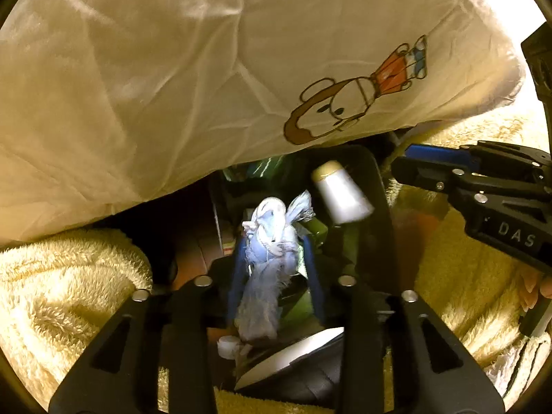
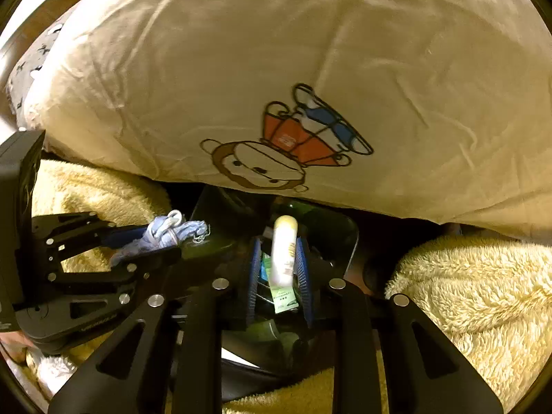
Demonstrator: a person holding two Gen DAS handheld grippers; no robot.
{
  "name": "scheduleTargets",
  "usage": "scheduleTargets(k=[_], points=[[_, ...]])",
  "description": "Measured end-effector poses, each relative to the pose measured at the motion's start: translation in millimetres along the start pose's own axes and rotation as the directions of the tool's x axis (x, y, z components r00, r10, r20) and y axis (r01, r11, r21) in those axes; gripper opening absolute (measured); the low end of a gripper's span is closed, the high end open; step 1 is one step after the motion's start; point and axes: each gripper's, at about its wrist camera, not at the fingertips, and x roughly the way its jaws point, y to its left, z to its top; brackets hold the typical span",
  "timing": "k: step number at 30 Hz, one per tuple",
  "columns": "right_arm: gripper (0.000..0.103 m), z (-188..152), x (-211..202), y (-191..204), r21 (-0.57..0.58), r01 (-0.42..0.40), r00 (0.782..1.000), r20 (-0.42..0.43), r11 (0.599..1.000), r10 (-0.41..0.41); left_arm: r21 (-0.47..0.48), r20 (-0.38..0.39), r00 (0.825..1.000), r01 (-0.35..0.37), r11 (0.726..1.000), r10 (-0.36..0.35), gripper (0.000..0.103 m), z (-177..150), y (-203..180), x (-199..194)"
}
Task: Collect trash
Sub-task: 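Carry the blue rope and tube down into the bin and release them, then grasp the white tape roll with left tool while right tool grasps the pink-lid tin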
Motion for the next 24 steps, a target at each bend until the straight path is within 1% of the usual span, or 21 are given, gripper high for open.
scheduleTargets(k=[1,2,3,4,6,7,8,11,12,14,16,17,18,21,23,24], points=[[0.045,3.8,1.1,-3.7,0.006,0.000,1.000,0.000,1.000,0.000,-0.005,0.002,1.000,-0.004,1.000,0.004,0.040,0.0,1.3,-1.0],[0.055,5.6,1.7,-7.5,0.010,0.000,1.000,0.004,1.000,0.000,-0.007,0.005,1.000,-0.008,1.000,0.008,0.042,-1.9,1.3,-0.4],[0.059,5.7,-0.7,-8.9,0.017,0.000,1.000,0.013,1.000,0.000,-0.011,0.011,1.000,-0.014,1.000,0.014,0.045,-3.6,2.8,0.2],[0.060,5.9,-1.0,-9.6,0.020,-0.002,1.000,0.016,1.000,0.002,-0.013,0.017,1.000,-0.020,1.000,0.020,0.050,-3.4,3.9,-1.5],[0.070,6.1,-5.6,-11.7,0.026,-0.014,0.999,0.033,1.000,0.013,-0.018,0.036,0.999,-0.036,0.999,0.037,0.059,-2.8,6.0,-8.4],[0.073,5.5,-7.9,-14.4,0.028,-0.019,0.999,0.044,0.999,0.017,-0.018,0.047,0.998,-0.043,0.999,0.044,0.067,-2.5,7.3,-12.7],[0.077,5.5,-11.5,-15.2,0.028,-0.023,0.998,0.057,0.999,0.021,-0.015,0.064,0.997,-0.049,0.999,0.050,0.070,-2.0,8.1,-18.4],[0.085,8.9,-36.1,-16.7,0.013,-0.017,0.993,0.114,1.000,0.015,-0.007,0.114,0.990,-0.082,0.997,0.082,0.077,1.0,11.0,-38.6],[0.088,11.7,-44.3,-14.8,0.002,0.000,0.990,0.142,1.000,-0.001,-0.007,0.132,0.987,-0.088,0.996,0.088,0.077,2.4,12.6,-47.0],[0.090,16.7,-61.7,-11.5,-0.015,0.035,0.981,0.192,0.999,-0.031,-0.014,0.164,0.982,-0.093,0.996,0.094,0.078,5.4,14.3,-62.9],[0.090,23.6,-83.3,-10.5,-0.026,0.060,0.968,0.246,0.998,-0.052,-0.017,0.214,0.971,-0.108,0.994,0.109,0.078,11.1,16.1,-84.1],[0.091,27.6,-96.6,-10.1,-0.028,0.078,0.958,0.279,0.997,-0.067,-0.018,0.235,0.965,-0.116,0.993,0.117,0.078,15.7,13.7,-91.5],[0.091,29.9,-102.4,-10.4,-0.028,0.088,0.952,0.295,0.996,-0.076,-0.019,0.268,0.955,-0.124,0.992,0.124,0.078,19.6,13.4,-103.6],[0.092,47.5,-131.7,-16.2,-0.030,0.136,0.922,0.369,0.990,-0.115,-0.033,0.352,0.926,-0.137,0.990,0.139,0.078,34.4,18.2,-134.6],[0.092,58.6,-140.2,-19.4,-0.027,0.161,0.910,0.390,0.987,-0.138,-0.043,0.395,0.907,-0.140,0.989,0.146,0.079,46.4,20.6,-149.5],[0.092,66.0,-147.4,-20.9,-0.026,0.181,0.901,0.406,0.983,-0.155,-0.052,0.412,0.897,-0.151,0.987,0.159,0.079,53.6,22.1,-156.0]])
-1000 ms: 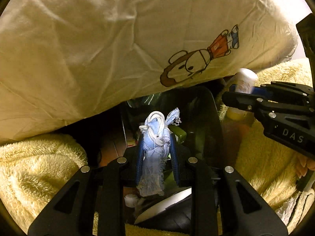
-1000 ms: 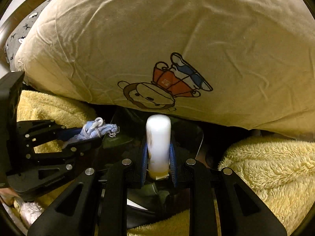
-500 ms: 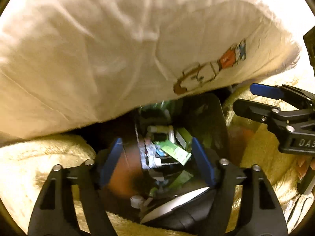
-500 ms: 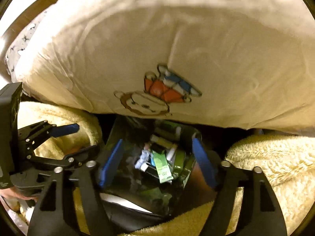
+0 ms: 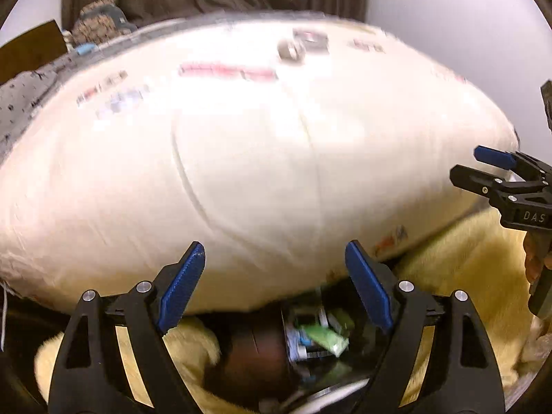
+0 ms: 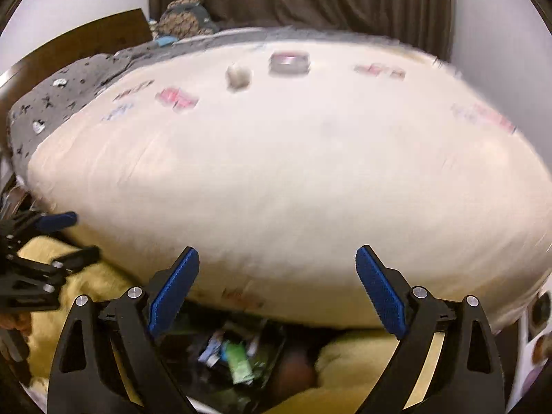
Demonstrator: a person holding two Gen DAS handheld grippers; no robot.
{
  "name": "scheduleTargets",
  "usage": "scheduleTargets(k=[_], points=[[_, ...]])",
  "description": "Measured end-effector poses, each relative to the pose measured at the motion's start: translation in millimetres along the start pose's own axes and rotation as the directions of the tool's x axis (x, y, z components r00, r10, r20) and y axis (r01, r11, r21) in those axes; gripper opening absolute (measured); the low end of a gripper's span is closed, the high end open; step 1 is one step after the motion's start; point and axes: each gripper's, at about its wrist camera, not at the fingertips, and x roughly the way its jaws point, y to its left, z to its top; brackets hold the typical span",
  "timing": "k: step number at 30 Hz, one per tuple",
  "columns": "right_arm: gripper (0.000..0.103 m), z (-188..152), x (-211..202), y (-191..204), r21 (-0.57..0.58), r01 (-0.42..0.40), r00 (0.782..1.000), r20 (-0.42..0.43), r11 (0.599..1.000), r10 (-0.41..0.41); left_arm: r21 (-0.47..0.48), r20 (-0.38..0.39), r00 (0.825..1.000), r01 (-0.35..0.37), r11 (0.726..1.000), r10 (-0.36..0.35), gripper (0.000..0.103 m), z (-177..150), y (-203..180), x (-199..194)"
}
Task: Collect trash
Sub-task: 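Grasp the white tape roll with left tool while right tool grasps the pink-lid tin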
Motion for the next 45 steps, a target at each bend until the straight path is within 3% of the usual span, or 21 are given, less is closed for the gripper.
scheduleTargets(k=[4,12,15,23,27,28,29,31,33,39,45], points=[[0.093,37.9,-0.7,-12.6,-0.014,0.064,0.997,0.050,0.998,-0.063,-0.004,0.061,0.998,-0.017,1.000,0.017,0.079,38.5,5.2,-2.6],[0.094,108.4,40.2,-34.4,0.032,0.130,0.987,0.091,0.991,-0.133,-0.015,0.089,0.996,0.028,0.999,-0.026,0.079,110.0,-0.3,40.2],[0.094,120.6,53.2,-40.3,0.048,0.148,0.982,0.110,0.988,-0.153,-0.023,0.101,0.993,0.061,0.998,-0.058,0.079,137.2,-4.9,63.9],[0.094,153.9,86.4,-59.2,0.083,0.135,0.985,0.095,0.987,-0.143,0.000,0.087,0.996,0.023,1.000,-0.023,0.079,189.6,-20.1,118.7],[0.094,167.6,95.0,-64.3,0.093,0.148,0.982,0.101,0.985,-0.157,0.006,0.050,0.999,0.012,1.000,-0.012,0.078,204.2,-24.9,142.9],[0.094,170.4,97.5,-64.6,0.093,0.151,0.982,0.102,0.984,-0.160,0.006,0.038,0.999,0.019,1.000,-0.019,0.073,206.8,-25.0,148.6],[0.094,173.7,100.5,-65.1,0.094,0.151,0.982,0.102,0.984,-0.160,0.005,0.030,0.999,0.027,1.000,-0.027,0.056,207.9,-25.0,151.8],[0.094,181.6,108.9,-64.7,0.099,0.140,0.984,0.100,0.985,-0.150,-0.005,0.024,0.998,0.050,0.999,-0.050,0.036,210.8,-21.0,155.3],[0.094,190.1,119.0,-61.1,0.101,0.113,0.988,0.095,0.988,-0.123,-0.013,0.032,0.997,0.066,0.998,-0.066,0.036,211.3,-15.8,152.3],[0.094,209.5,147.7,-38.8,0.060,0.075,0.994,0.079,0.995,-0.080,-0.011,0.068,0.998,0.012,1.000,-0.011,0.035,208.6,12.1,134.7],[0.096,227.1,190.2,-13.1,0.058,0.048,0.999,0.002,0.997,-0.048,-0.041,0.084,0.996,-0.002,0.999,0.006,0.035,203.1,41.2,122.5]])
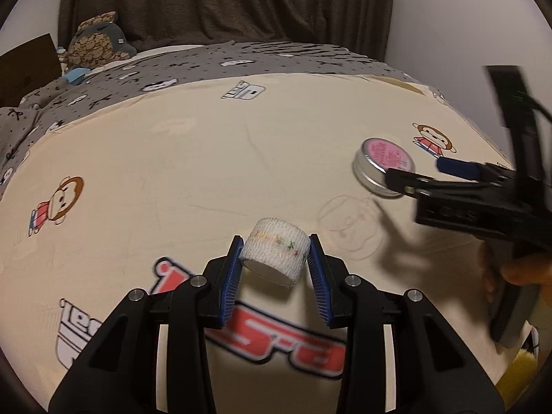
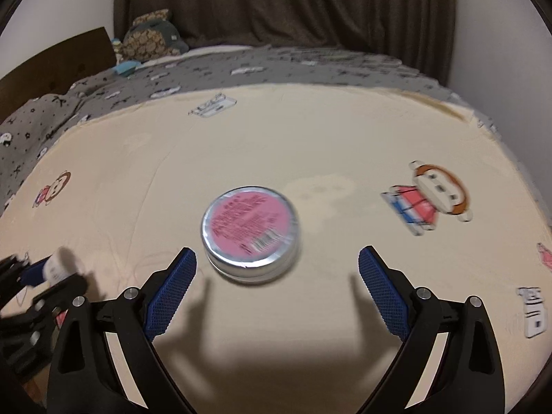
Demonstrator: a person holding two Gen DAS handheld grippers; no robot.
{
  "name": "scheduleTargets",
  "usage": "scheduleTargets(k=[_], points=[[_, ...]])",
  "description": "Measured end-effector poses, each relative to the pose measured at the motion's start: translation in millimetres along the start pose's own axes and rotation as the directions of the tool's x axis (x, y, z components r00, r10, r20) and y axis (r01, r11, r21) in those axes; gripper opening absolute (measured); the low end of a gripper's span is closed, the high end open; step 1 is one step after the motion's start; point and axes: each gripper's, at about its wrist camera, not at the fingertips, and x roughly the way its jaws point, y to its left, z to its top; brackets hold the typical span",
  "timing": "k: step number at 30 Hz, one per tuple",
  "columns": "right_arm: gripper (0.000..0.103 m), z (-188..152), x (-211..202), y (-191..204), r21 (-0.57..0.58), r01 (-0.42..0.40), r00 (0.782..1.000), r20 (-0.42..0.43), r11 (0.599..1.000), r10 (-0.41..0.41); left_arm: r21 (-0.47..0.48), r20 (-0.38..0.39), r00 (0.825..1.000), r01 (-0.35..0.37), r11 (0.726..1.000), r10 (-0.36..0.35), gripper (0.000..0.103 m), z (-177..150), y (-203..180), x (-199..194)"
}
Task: Collect trash
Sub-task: 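Grasp the white tape roll with left tool while right tool grasps the pink-lid tin, then lower the tape roll and tin into the bin and open both tools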
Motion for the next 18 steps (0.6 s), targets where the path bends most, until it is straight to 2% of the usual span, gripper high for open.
scheduleTargets(k=[4,7,8,10,14,18], points=[[0.096,5.6,19.2,18.5,-0.012,-0.024,0.999,-0.043,1.000,0.023,-0.004,0.000,1.000,0.018,1.000,-0.018,0.036,-6.9,6.4,-3.2],[0.095,9.1,31.8,25.5,-0.001,0.000,0.997,-0.076,1.000,0.000,-0.008,-0.004,1.000,0.028,1.000,-0.028,0.035,-11.8,9.1,-3.3],[0.090,8.7,34.1,25.9,0.005,0.009,0.997,-0.083,1.000,-0.009,-0.011,-0.006,0.999,0.031,0.999,-0.031,0.035,-13.3,10.6,-3.4],[0.071,7.3,32.3,24.5,0.016,0.016,0.997,-0.074,1.000,-0.015,-0.023,-0.007,0.999,0.036,0.999,-0.036,0.035,-16.3,14.7,-4.9],[0.072,-4.4,19.8,16.7,0.024,0.007,0.997,-0.071,1.000,-0.006,-0.056,-0.008,0.998,0.062,0.997,-0.063,0.035,-26.6,20.4,-11.5],[0.071,-24.4,-15.7,14.7,-0.054,0.026,0.998,-0.047,0.998,-0.028,-0.052,-0.004,0.997,0.080,0.995,-0.080,0.036,-40.3,15.4,-24.0]])
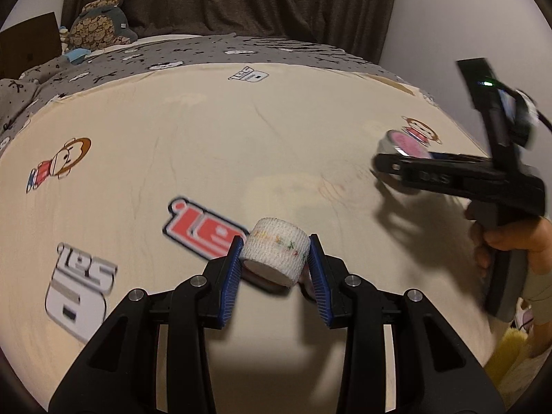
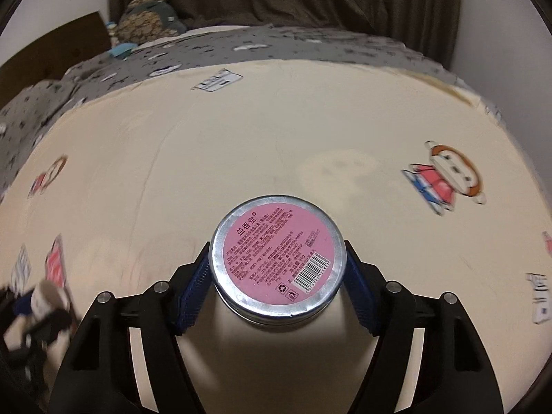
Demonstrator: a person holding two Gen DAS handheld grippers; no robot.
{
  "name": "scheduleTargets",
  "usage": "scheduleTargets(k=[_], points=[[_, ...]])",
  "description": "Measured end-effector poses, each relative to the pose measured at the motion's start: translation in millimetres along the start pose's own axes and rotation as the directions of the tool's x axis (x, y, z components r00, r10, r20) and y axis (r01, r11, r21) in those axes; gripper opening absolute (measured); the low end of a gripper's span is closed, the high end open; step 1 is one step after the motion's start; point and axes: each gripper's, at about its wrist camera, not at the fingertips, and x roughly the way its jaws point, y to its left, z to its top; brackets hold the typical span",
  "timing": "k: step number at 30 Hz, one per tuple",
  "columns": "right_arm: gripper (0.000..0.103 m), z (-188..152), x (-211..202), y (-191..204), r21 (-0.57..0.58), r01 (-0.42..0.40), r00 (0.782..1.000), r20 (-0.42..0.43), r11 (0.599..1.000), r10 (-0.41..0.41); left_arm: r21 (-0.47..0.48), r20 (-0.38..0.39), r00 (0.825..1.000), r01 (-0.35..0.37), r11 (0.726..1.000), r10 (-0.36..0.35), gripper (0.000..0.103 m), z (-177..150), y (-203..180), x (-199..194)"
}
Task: Collect trash
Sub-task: 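Lower the tape roll and tin into the bin and open both tools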
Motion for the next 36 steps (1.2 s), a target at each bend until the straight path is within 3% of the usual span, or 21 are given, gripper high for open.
scheduleTargets(k=[8,18,23,29,36], points=[[0.072,-66.9,-106.5,-6.8,-0.084,0.040,0.991,0.129,0.996,-0.028,0.039,0.012,1.000,0.018,0.999,-0.019,0.036,-33.8,-24.4,-43.5],[0.072,-170.8,-184.6,-7.1,-0.044,-0.060,0.985,0.161,0.997,0.066,0.087,0.049,0.998,0.031,0.996,-0.036,0.036,-103.6,-59.9,-102.2],[0.072,-219.4,-186.2,3.2,-0.013,-0.095,0.987,0.127,0.995,0.096,0.122,0.003,0.999,0.032,0.992,-0.033,0.036,-145.1,-74.9,-107.8],[0.072,-262.8,-153.6,13.7,0.013,-0.116,0.993,0.001,0.993,0.116,0.136,-0.108,0.994,0.029,0.990,-0.015,0.036,-191.1,-84.4,-92.2],[0.072,-299.1,-113.3,25.0,0.021,-0.075,0.989,-0.129,0.997,0.077,0.112,-0.269,0.963,0.026,0.993,0.005,0.036,-244.4,-85.1,-53.4]])
